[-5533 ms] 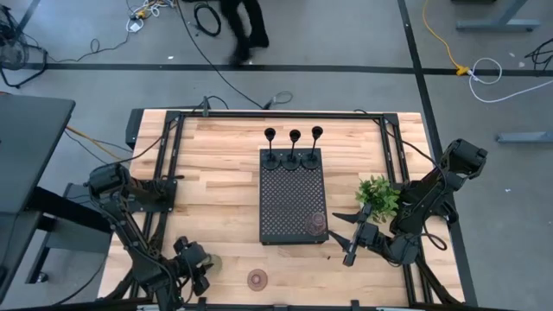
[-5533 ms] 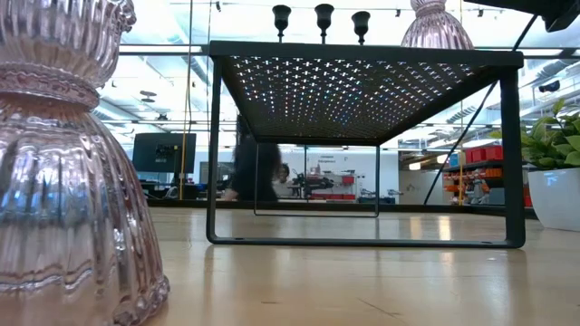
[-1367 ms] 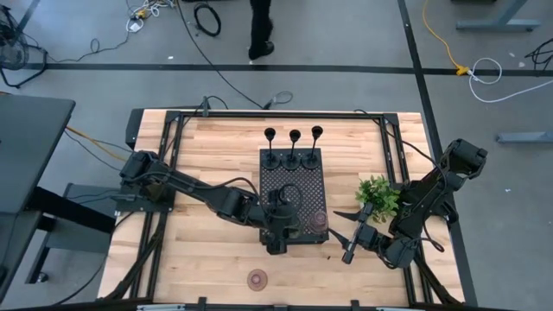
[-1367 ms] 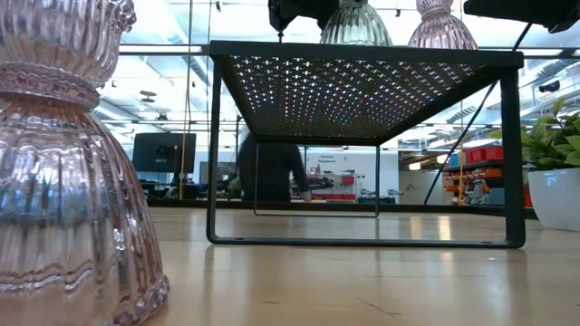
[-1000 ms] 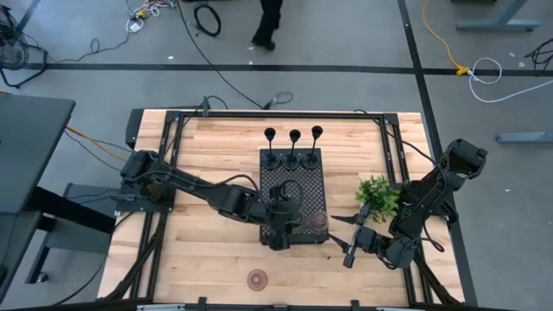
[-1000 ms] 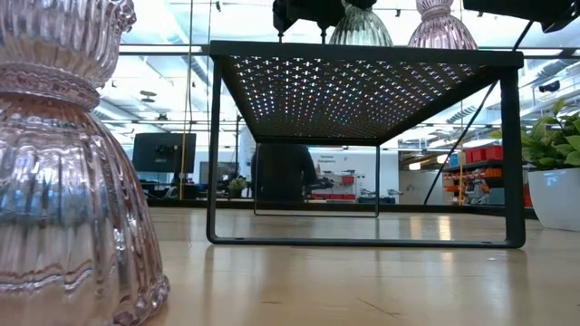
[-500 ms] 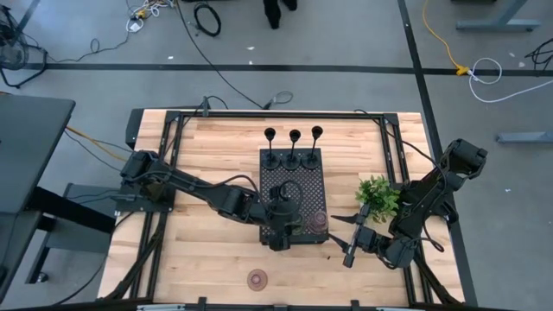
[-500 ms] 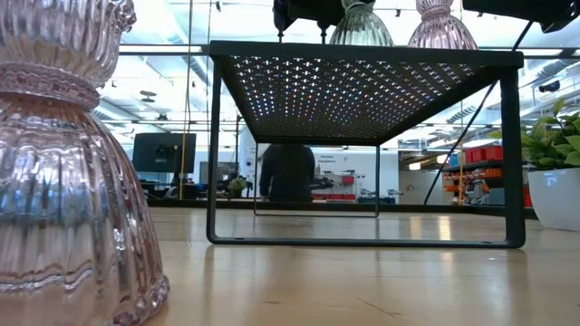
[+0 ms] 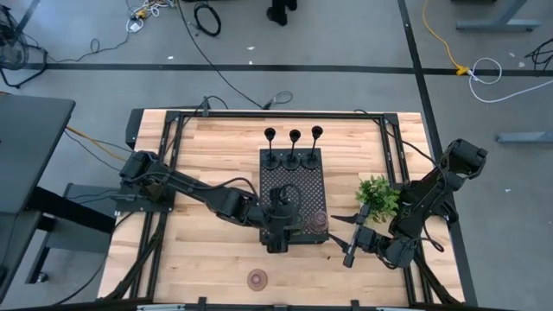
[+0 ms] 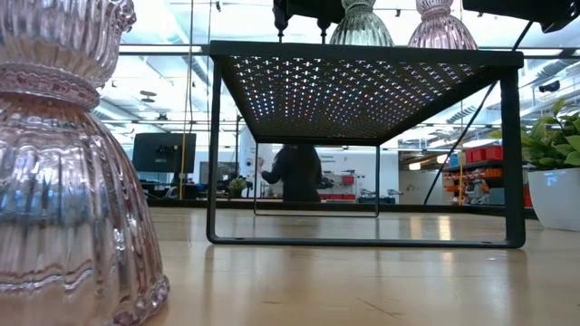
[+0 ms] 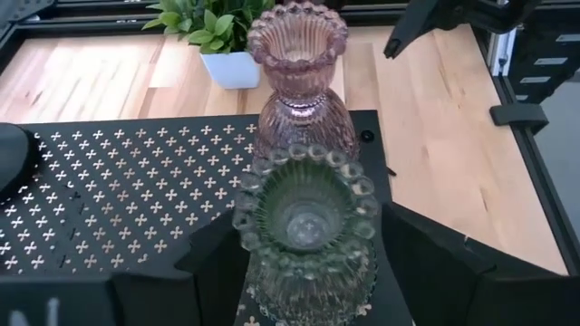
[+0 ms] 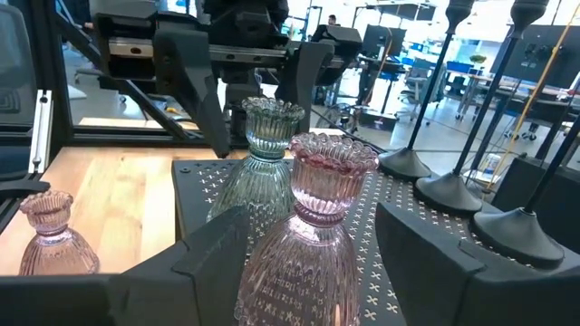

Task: Pick & Place candle stick holders
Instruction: Put the green glass candle holder on the shelf, then put the pink glass candle holder on the shelf

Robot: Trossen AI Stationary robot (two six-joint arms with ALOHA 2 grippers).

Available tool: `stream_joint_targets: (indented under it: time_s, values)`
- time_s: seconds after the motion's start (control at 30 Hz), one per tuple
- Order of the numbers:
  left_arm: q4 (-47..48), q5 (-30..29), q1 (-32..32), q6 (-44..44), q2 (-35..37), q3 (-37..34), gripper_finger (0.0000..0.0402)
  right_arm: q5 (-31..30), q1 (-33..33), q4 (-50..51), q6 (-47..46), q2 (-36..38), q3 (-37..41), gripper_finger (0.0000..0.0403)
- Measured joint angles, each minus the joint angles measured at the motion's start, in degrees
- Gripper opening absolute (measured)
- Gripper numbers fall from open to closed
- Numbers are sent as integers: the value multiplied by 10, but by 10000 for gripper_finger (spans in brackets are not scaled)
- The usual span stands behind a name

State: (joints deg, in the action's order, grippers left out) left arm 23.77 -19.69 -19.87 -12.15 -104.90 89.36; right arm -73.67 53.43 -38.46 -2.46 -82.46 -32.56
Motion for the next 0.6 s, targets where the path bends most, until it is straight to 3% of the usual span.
stream_joint_targets:
  time_s: [0.4, 0.6]
  values:
    - [6, -6, 1, 9, 1, 0, 273, 0, 0, 0, -1, 0, 0, 242]
    - [55, -21, 1, -1, 24, 1, 273, 2, 0, 0, -2, 0, 0, 242]
